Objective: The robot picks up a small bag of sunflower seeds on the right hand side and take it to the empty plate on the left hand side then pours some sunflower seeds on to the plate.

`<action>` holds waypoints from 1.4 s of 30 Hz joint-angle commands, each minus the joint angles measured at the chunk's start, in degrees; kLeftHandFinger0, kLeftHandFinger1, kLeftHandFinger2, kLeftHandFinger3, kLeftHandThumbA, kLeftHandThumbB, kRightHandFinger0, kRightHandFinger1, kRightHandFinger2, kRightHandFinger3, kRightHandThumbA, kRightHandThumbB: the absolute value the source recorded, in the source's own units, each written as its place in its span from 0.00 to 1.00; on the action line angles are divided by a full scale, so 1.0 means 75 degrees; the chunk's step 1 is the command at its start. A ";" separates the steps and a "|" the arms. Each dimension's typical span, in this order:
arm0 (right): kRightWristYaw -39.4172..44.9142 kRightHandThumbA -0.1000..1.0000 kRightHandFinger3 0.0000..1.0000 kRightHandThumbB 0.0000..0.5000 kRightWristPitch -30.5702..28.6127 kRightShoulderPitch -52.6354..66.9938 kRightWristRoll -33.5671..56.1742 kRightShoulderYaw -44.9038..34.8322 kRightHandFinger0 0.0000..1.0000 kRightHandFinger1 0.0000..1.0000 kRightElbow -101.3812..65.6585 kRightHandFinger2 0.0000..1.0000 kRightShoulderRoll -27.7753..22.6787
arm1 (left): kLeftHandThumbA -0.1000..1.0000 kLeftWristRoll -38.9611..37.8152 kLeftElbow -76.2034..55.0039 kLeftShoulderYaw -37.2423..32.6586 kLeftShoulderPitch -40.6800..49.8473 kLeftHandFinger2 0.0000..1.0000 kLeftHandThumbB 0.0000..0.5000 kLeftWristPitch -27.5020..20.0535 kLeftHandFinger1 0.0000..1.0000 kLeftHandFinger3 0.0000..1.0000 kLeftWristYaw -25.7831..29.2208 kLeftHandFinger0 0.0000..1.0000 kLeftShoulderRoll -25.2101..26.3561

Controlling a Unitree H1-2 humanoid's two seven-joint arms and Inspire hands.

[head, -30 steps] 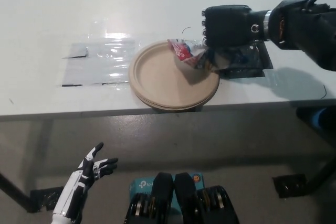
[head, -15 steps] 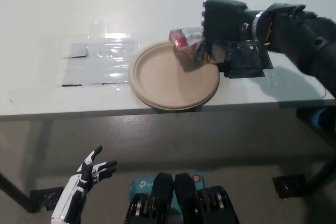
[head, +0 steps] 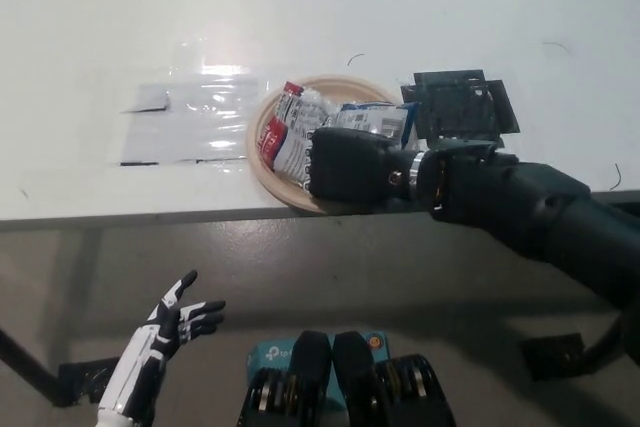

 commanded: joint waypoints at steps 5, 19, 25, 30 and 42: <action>0.0387 0.00 0.18 0.59 -0.0012 0.0702 0.1040 -0.1010 0.00 0.00 0.0150 0.04 -0.0344 | 0.98 -0.0132 -0.0272 -0.0001 -0.0033 0.75 0.29 -0.0022 0.76 1.00 -0.0132 0.80 0.0019; -0.0076 0.00 0.17 0.49 0.0134 -0.0109 0.1578 -0.2591 0.00 0.00 0.0907 0.09 -0.1153 | 0.94 -0.0216 -0.0187 0.0043 0.0203 0.74 0.28 -0.0145 0.74 1.00 -0.0130 0.76 0.0035; 0.0001 0.00 0.18 0.62 -0.0009 -0.0012 0.1701 -0.2680 0.00 0.00 0.0629 0.39 -0.1309 | 0.94 -0.0272 -0.0146 0.0064 0.0186 0.74 0.28 -0.0197 0.73 1.00 -0.0154 0.75 0.0042; -0.0121 0.00 0.16 0.57 -0.0017 0.0155 0.1836 -0.2845 0.00 0.01 0.0544 0.45 -0.1251 | 0.94 -0.0263 -0.0211 0.0068 0.0311 0.73 0.29 -0.0154 0.73 1.00 -0.0158 0.76 0.0038; -0.0288 0.00 0.16 0.58 0.0080 0.0785 0.2190 -0.3244 0.00 0.04 0.0951 0.51 -0.0825 | 0.94 -0.0327 -0.0199 0.0152 0.0527 0.73 0.31 -0.0271 0.73 1.00 -0.0130 0.76 0.0005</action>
